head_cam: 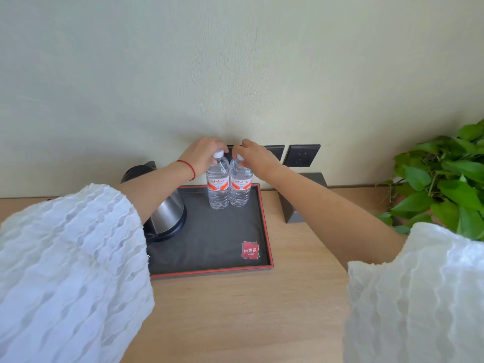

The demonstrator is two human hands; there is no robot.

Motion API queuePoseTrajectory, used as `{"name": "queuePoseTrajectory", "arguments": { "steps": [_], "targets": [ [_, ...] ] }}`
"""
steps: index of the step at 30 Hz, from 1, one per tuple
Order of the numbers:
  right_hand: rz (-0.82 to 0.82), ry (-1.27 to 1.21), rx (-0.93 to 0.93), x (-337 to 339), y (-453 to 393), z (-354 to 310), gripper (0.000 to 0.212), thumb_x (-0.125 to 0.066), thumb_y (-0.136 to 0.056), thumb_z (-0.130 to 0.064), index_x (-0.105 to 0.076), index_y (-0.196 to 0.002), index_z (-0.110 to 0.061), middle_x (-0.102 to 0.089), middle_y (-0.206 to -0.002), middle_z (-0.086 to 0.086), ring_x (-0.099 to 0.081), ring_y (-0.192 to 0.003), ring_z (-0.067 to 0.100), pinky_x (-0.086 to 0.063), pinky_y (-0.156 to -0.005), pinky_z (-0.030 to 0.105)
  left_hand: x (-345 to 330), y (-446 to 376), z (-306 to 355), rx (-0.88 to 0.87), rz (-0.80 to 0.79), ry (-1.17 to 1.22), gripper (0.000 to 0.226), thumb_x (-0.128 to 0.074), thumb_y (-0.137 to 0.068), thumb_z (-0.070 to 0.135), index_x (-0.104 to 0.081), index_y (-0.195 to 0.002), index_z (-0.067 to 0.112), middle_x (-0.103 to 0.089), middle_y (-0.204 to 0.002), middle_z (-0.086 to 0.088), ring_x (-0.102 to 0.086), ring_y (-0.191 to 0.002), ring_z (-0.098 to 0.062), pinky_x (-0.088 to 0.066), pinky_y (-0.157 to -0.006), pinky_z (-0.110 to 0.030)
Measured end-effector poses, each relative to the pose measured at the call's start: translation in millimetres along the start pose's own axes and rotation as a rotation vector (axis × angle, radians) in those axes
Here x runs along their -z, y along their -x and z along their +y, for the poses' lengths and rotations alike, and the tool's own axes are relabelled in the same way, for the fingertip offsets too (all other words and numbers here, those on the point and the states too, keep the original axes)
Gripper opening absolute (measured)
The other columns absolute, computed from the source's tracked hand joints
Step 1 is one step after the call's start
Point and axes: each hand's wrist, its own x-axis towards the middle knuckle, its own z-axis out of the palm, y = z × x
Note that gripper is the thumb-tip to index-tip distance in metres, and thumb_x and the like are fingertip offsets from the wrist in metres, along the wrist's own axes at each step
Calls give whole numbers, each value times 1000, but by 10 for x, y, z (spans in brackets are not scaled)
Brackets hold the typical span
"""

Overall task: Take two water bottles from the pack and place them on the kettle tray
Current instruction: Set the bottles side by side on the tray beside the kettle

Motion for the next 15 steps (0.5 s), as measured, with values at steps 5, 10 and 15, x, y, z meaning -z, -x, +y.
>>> {"name": "queuePoseTrajectory", "arguments": {
  "steps": [5, 10, 15],
  "targets": [
    [2, -16, -5, -19, -3, -6, 23, -54, -90, -5, -54, -114, -7, -51, -109, 20, -52, -81, 33, -39, -64, 34, -2, 31, -4, -24, 44, -5, 40, -61, -73, -18, -67, -107, 1, -70, -106, -20, -63, -97, -37, -52, -82, -44],
    [12, -31, -26, -16, -8, -18, 23, -54, -90, -4, -55, -113, -8, -51, -109, 20, -48, -78, 30, -39, -64, 35, -19, 15, 4, 31, 44, 65, 38, -57, -75, -17, -67, -107, 4, -70, -104, -22, -66, -92, -36, -53, -82, -41],
    [6, -56, -55, -22, 19, -37, 24, -53, -90, -6, -54, -114, -9, -51, -112, 20, -55, -92, 38, -47, -72, 41, -124, 130, -40, 244, 96, 445, 64, -69, -69, -15, -51, -128, 3, -58, -130, -20, -55, -117, -35, -44, -103, -45]
  ]
}}
